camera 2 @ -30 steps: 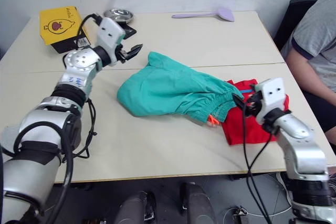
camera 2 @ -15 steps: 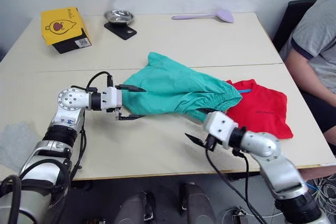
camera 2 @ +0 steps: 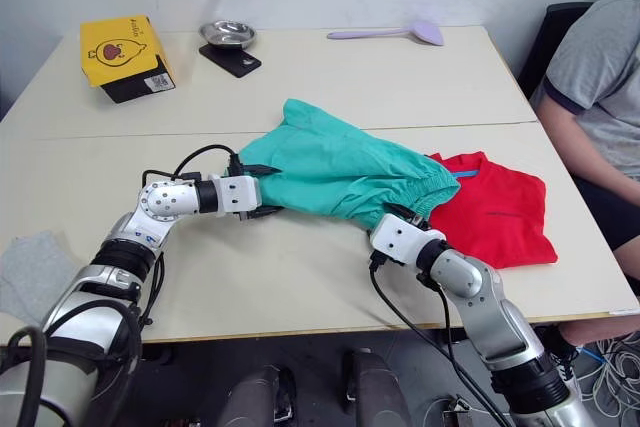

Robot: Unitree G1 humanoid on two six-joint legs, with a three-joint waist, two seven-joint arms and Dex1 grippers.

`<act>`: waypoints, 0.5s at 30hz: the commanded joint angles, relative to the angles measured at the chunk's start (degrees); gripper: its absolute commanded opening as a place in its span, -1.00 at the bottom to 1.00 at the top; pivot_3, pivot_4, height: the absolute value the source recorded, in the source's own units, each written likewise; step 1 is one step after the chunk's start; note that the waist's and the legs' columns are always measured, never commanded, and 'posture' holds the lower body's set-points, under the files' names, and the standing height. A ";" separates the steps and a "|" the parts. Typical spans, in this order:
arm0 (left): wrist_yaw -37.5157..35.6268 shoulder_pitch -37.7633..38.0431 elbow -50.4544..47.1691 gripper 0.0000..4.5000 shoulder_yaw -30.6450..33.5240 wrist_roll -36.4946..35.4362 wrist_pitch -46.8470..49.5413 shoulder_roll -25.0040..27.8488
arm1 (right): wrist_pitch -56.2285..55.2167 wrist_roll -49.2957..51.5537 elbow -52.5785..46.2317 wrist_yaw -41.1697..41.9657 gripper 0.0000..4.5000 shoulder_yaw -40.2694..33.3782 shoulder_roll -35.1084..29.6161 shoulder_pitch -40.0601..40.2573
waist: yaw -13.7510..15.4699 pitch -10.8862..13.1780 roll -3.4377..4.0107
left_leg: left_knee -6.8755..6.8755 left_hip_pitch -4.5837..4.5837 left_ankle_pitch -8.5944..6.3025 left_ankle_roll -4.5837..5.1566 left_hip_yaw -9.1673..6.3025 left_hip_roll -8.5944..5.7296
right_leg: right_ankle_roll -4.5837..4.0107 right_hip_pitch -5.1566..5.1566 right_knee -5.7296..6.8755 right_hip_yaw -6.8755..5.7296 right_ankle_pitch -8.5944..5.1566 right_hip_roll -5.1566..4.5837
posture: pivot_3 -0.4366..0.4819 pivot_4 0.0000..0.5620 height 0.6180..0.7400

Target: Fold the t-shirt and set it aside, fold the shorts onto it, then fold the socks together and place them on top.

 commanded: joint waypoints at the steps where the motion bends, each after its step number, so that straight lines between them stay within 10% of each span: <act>1: -0.51 -0.14 3.41 -0.01 0.11 0.16 2.94 1.93 | -1.62 0.52 -0.71 0.43 -0.23 -3.98 -1.87 0.31 | -0.08 0.00 0.00 | -0.01 0.01 0.00 -0.01 0.01 0.01 | 0.00 0.00 0.00 0.00 0.00 0.02 | -0.05 -0.47 1.00; 6: -17.04 4.58 -3.93 -0.74 2.03 -11.35 0.91 3.96 | -9.95 4.21 0.20 5.44 -0.99 -7.03 -6.58 2.03 | -0.40 0.00 0.00 | -0.03 0.03 0.00 -0.06 0.06 0.06 | 0.00 0.00 0.00 0.01 0.00 0.09 | -0.05 -0.47 1.00; 15: -28.45 30.84 -42.41 -0.98 3.74 -23.46 15.19 18.38 | -40.67 9.14 13.60 18.28 -1.00 -5.03 -15.49 4.02 | -1.39 -0.02 -0.01 | -0.21 0.25 -0.04 -0.38 0.18 0.37 | -0.21 0.05 -0.09 0.15 -0.14 0.38 | -0.05 -0.47 1.00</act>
